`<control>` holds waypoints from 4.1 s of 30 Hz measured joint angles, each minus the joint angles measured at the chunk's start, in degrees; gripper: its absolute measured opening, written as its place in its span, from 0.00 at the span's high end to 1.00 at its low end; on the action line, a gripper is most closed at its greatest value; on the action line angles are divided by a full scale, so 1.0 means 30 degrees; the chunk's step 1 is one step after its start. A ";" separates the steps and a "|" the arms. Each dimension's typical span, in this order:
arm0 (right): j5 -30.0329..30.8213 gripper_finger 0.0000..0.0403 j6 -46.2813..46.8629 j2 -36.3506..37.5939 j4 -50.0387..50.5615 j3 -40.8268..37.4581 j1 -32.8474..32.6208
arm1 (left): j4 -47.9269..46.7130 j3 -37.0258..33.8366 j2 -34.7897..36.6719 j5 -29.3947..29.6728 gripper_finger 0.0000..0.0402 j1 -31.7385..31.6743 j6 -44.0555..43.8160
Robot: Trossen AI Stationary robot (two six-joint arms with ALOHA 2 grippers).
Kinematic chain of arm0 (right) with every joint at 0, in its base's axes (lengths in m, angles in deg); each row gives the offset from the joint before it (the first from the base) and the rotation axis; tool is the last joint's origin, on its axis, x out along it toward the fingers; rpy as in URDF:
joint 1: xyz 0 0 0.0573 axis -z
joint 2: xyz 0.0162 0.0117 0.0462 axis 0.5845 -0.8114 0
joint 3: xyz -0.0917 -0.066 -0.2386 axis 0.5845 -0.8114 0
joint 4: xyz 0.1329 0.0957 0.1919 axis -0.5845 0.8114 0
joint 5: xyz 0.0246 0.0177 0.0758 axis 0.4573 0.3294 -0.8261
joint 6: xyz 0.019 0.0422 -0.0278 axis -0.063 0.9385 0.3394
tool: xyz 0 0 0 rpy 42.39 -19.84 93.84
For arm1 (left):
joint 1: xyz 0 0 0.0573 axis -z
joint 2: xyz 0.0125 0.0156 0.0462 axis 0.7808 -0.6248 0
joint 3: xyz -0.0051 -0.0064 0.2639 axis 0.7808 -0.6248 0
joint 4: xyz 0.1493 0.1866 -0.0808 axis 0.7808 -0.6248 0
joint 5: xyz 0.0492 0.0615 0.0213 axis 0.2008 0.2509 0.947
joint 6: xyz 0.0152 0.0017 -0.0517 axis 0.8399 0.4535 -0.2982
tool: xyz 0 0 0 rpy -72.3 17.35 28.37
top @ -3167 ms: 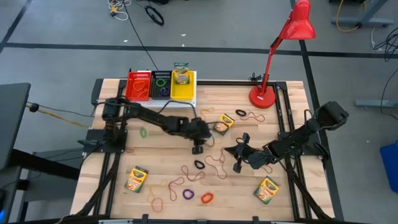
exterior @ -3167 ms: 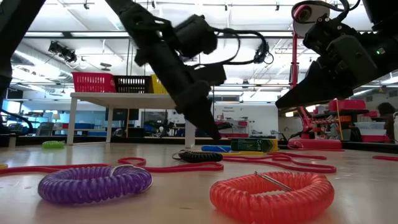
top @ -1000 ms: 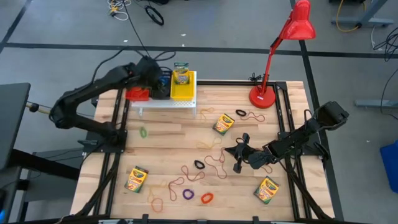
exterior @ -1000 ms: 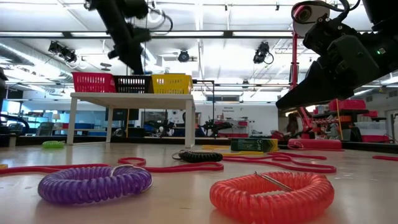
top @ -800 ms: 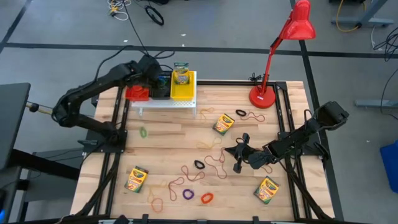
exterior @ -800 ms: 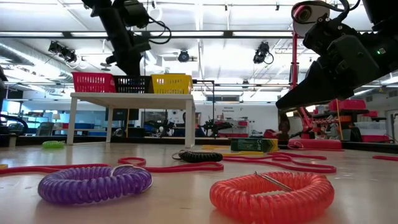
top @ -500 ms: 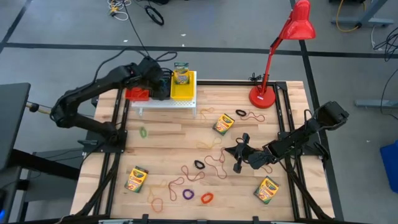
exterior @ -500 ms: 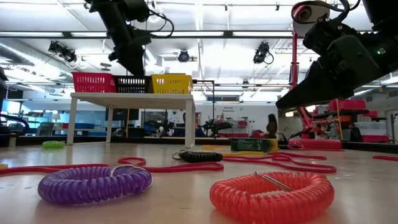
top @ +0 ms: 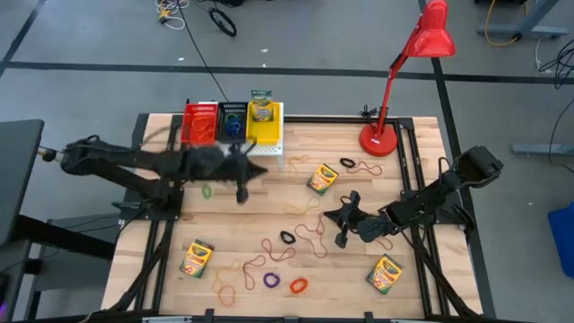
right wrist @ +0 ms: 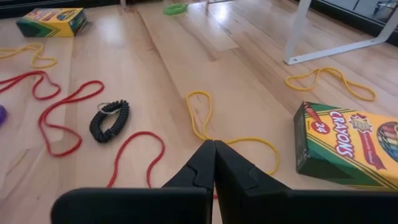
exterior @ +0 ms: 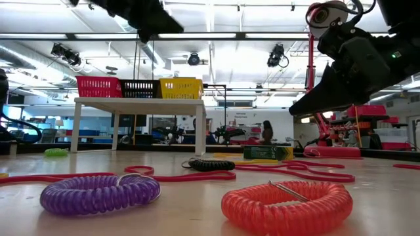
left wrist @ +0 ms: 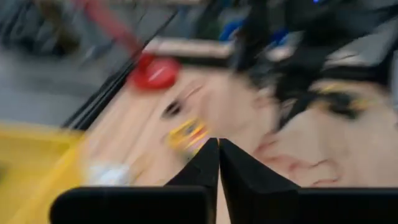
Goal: Pick & Place Office Desk Supplies
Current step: Put the red rubber band into the red bin on the shelf
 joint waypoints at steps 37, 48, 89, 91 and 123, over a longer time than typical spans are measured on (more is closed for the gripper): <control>-0.2684 0.82 0.5551 0.0007 1.1516 0.3580 0.0820 | 1.6717 -0.6881 -0.4299 0.0632 0.94 0.2474 0.0601; -0.3895 0.68 0.3781 -0.1081 1.1338 0.4284 0.1991 | 1.6706 -0.6881 -0.4299 0.0565 0.94 0.2503 0.0530; -0.4354 0.99 0.0570 -0.0430 1.1452 0.5197 0.2097 | 1.6714 -0.6872 -0.4299 0.0550 0.94 0.2495 0.0531; -0.3695 0.99 0.0088 -0.0430 1.1579 0.5667 0.1797 | 1.6721 -0.6867 -0.4299 0.0556 0.94 0.2495 0.0528; 0.3417 0.99 -0.3991 -0.2507 0.2177 0.5821 0.1528 | 1.0980 -0.1639 -0.9349 0.0142 0.74 0.2474 -0.3359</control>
